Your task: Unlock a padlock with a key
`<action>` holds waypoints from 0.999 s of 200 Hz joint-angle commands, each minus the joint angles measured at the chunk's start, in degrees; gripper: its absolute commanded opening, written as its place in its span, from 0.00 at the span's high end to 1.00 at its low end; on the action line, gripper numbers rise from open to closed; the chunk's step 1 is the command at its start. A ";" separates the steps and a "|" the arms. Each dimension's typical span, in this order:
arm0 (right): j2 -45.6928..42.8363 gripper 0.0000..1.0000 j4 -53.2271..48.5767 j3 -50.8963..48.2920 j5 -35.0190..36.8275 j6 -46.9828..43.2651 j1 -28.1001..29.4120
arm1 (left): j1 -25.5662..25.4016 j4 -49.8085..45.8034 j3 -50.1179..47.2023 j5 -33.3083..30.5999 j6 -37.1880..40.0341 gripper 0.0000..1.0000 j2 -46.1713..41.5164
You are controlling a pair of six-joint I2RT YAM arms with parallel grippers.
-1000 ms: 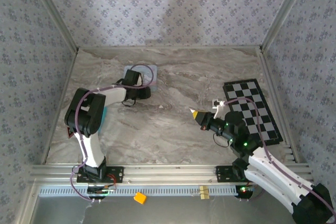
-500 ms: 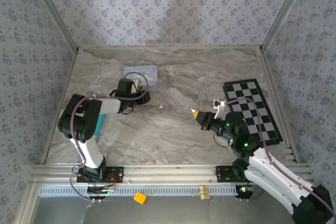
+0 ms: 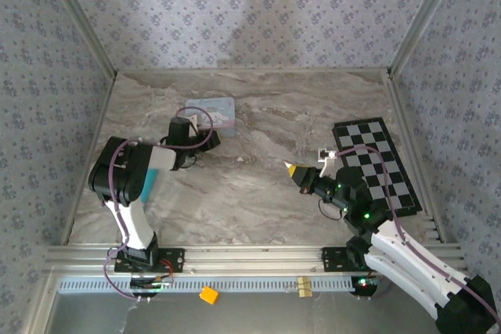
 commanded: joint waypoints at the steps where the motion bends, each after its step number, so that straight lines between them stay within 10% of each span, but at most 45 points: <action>1: -0.82 1.00 -0.57 -0.64 0.58 0.37 -0.34 | -0.18 2.59 1.11 2.14 -0.87 0.58 2.44; 200: 2.24 1.00 0.91 -0.32 0.50 1.73 0.04 | -0.69 1.62 -2.26 3.43 -3.43 0.91 -3.83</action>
